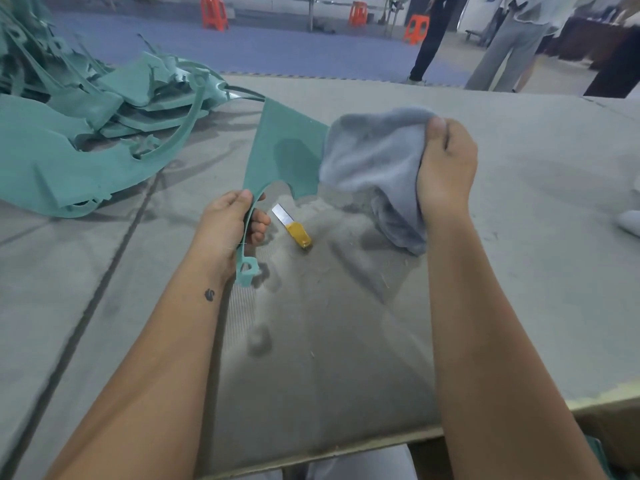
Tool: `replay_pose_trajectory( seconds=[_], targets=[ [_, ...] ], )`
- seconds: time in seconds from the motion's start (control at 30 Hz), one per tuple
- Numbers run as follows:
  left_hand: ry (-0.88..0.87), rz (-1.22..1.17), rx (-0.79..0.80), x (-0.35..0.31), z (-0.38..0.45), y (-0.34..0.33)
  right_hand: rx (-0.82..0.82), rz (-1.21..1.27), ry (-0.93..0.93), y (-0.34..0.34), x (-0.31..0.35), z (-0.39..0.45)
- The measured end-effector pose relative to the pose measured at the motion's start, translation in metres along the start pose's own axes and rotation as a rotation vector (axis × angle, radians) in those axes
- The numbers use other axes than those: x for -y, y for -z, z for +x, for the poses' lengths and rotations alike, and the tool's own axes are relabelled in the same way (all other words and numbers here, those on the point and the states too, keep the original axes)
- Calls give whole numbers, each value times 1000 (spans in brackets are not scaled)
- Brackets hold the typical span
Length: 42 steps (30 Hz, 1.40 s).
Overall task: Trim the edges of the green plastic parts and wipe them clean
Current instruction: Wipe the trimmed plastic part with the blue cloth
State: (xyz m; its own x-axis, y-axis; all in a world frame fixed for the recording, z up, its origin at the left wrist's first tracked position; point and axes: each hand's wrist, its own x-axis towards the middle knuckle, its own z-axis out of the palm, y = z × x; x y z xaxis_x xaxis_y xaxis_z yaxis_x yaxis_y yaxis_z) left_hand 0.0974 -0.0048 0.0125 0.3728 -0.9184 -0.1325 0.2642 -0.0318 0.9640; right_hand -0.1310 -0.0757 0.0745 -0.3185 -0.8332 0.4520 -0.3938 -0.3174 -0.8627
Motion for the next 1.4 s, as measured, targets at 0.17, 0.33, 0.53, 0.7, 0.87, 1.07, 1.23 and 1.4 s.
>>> replay_pose_trajectory(
  seconds=[0.17,0.33,0.53,0.7,0.87,1.07,1.23,1.4],
  targets=[
    [-1,-16,-7,0,0,1,135,-198,-49,-6,-11,-5],
    [-2,-29,-25,0,-1,-1,254,-580,2,-14,-14,-7],
    [7,-24,-23,1,1,-1,404,-609,522,-33,19,-11],
    [15,-50,-31,1,-1,0,593,-1132,370,-47,3,-21],
    [24,-58,-37,-1,-1,-2,445,-924,401,-44,-6,-22],
    [18,-22,26,3,2,3,282,-192,211,-45,8,-27],
    [24,34,88,4,9,6,364,-113,72,-65,16,-37],
    [4,17,82,4,10,9,486,-81,-25,-70,17,-40]
  ],
)
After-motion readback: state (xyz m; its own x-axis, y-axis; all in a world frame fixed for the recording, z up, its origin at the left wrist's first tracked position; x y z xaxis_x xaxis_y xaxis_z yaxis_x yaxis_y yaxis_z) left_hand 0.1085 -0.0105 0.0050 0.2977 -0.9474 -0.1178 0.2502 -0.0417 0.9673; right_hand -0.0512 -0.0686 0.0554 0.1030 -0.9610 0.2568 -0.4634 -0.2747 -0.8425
